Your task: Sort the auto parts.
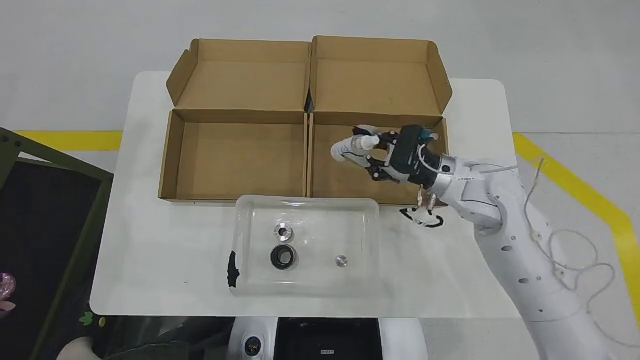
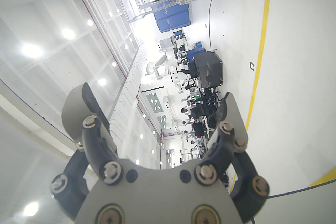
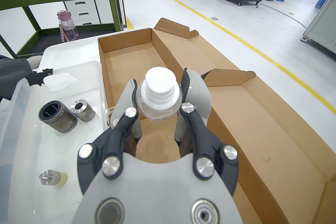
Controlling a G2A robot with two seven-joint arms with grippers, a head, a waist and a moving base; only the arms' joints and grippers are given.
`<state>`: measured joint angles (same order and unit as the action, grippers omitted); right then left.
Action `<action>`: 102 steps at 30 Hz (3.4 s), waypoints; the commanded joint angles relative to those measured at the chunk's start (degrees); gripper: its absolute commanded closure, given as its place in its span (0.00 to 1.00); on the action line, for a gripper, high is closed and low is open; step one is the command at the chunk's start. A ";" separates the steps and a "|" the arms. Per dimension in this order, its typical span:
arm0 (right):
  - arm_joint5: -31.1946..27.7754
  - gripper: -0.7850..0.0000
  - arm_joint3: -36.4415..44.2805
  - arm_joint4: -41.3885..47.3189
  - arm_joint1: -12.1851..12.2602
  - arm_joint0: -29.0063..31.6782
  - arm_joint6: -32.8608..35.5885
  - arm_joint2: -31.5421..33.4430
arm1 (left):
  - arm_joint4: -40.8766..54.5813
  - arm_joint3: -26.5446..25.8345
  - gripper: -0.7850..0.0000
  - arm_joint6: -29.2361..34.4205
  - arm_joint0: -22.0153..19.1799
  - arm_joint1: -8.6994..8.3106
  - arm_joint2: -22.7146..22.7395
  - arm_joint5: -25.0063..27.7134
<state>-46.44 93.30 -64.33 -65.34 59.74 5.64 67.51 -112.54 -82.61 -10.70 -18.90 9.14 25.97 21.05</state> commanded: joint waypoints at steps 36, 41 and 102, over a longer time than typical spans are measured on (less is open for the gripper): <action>12.84 0.00 -15.64 -5.67 -5.46 -15.11 13.65 -17.49 | 0.00 0.00 0.00 0.00 0.00 0.00 0.00 0.00; 12.86 0.00 -15.01 -1.80 -5.55 -14.57 12.93 -16.06 | 0.00 0.00 0.00 0.00 0.00 0.00 0.00 0.00; -1.74 0.00 29.08 -21.01 2.53 18.18 36.46 -9.97 | 0.00 0.00 0.00 0.00 0.00 0.00 0.00 0.00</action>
<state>-48.16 122.52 -85.23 -62.82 77.94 41.84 57.74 -112.54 -82.61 -10.70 -18.90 9.14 25.97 21.05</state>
